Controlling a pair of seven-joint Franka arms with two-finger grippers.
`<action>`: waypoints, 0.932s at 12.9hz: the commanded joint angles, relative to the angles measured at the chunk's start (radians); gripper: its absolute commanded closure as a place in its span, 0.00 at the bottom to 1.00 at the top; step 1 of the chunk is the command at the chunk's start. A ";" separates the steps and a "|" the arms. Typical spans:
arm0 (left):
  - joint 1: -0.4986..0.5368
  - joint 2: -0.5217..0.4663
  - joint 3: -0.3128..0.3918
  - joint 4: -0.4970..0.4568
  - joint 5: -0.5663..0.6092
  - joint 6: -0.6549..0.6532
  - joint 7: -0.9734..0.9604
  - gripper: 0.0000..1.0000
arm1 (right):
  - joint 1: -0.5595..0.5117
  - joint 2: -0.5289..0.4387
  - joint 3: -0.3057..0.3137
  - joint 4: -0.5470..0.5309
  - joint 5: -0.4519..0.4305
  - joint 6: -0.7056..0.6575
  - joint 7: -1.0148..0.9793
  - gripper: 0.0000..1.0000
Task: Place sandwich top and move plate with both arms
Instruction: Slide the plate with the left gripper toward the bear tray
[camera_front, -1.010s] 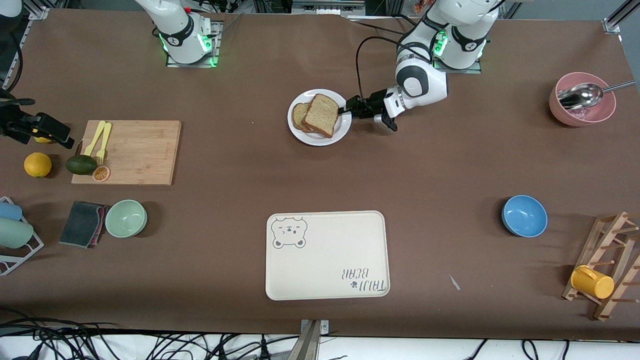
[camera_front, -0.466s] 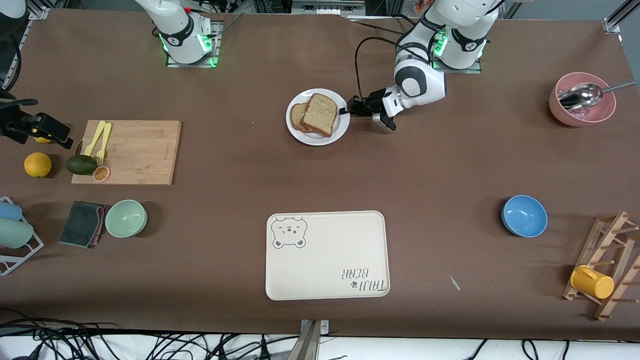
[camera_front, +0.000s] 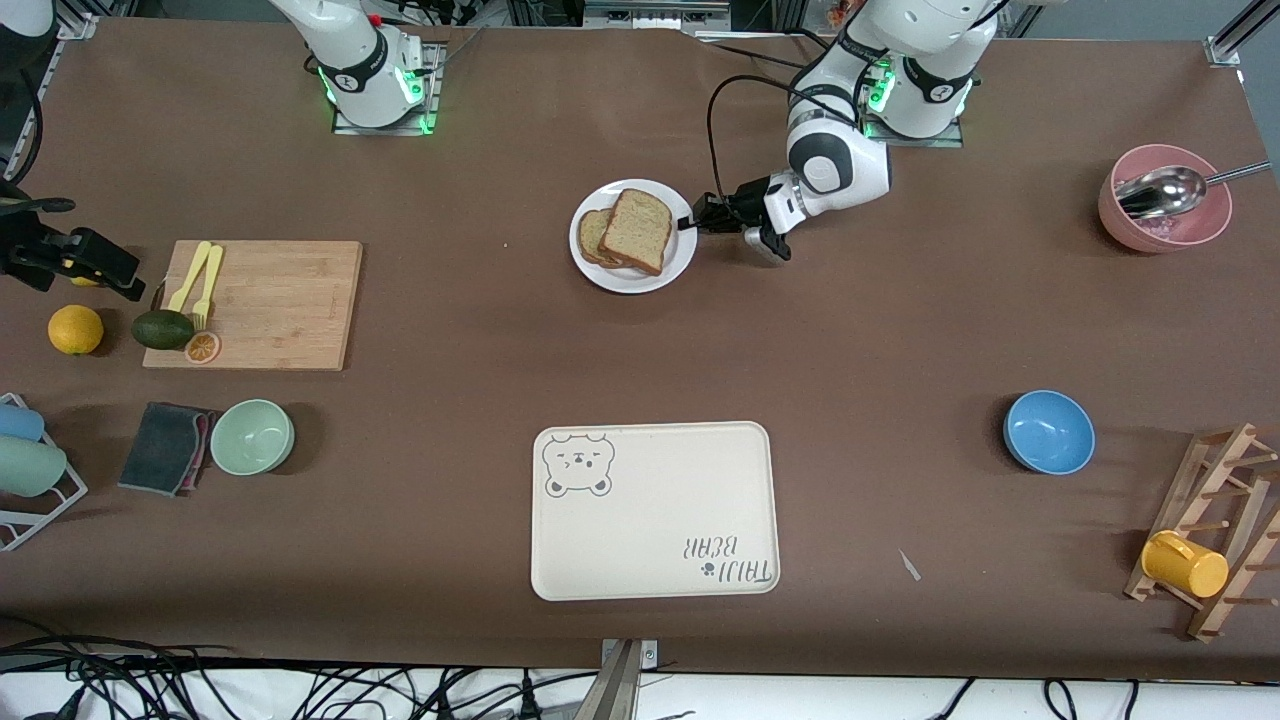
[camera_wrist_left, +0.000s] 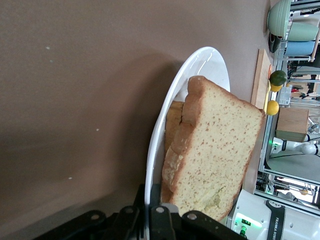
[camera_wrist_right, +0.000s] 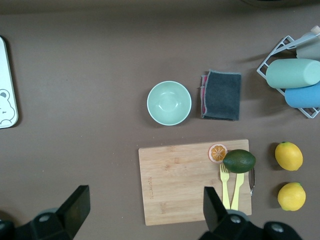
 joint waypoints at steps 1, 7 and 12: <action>-0.011 0.001 0.003 0.024 -0.059 0.015 0.040 1.00 | -0.005 -0.006 0.000 0.006 -0.013 0.003 0.003 0.00; -0.006 0.001 0.009 0.106 -0.135 0.015 0.026 1.00 | -0.005 -0.005 -0.018 0.006 -0.011 0.022 0.004 0.00; -0.004 0.059 0.047 0.234 -0.151 0.052 0.012 1.00 | -0.005 -0.006 -0.024 0.004 0.000 0.020 0.004 0.00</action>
